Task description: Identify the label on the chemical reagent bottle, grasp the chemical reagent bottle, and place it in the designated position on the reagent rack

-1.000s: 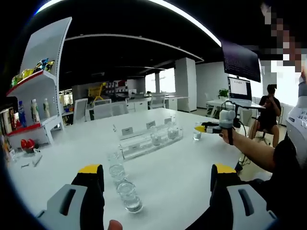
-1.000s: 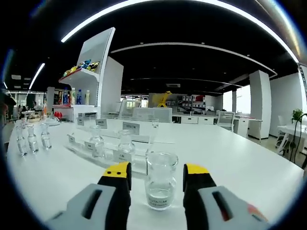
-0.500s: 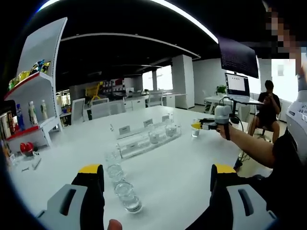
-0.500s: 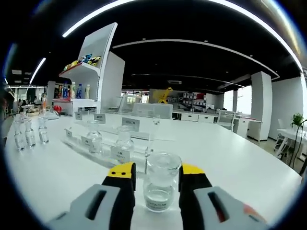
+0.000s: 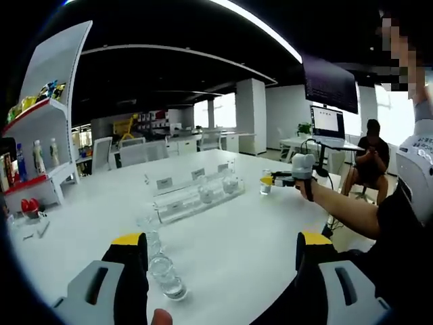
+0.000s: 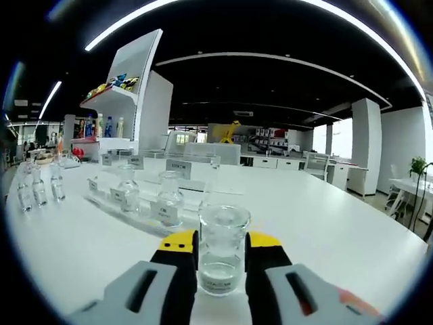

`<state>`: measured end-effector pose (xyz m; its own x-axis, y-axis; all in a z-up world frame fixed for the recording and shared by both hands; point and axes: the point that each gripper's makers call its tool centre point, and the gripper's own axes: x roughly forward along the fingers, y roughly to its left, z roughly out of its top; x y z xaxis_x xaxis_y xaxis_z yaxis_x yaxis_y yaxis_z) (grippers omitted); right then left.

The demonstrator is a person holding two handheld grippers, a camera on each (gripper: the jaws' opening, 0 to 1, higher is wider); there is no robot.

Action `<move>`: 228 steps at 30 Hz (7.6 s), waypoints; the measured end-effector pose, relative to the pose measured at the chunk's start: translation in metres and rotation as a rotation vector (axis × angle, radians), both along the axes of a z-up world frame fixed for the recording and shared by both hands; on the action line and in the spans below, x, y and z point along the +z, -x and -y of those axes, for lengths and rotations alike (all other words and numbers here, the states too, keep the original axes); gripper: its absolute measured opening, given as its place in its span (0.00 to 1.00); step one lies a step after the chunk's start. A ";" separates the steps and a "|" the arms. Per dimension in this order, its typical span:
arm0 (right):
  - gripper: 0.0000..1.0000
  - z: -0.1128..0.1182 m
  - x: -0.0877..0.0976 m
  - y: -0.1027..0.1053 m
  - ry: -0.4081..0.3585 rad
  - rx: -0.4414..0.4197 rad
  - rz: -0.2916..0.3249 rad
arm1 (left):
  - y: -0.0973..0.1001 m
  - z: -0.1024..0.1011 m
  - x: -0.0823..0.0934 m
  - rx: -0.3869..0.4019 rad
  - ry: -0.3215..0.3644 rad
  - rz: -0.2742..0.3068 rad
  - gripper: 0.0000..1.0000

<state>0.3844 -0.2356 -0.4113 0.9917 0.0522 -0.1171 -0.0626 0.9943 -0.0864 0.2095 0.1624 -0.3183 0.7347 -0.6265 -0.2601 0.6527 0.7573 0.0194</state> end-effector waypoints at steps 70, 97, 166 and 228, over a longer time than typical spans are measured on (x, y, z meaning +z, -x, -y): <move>0.18 0.010 0.005 0.008 0.005 -0.082 0.042 | 0.002 -0.020 -0.007 0.079 -0.052 0.015 0.89; 0.17 -0.007 0.040 0.035 -0.101 -0.036 0.123 | 0.011 -0.028 0.002 0.103 -0.064 0.030 0.89; 0.16 -0.014 0.136 0.026 -0.125 0.026 0.162 | 0.002 -0.017 -0.005 0.076 -0.084 0.025 0.88; 0.15 -0.019 0.199 -0.021 -0.121 0.075 0.186 | 0.004 -0.028 -0.006 0.101 -0.105 0.032 0.88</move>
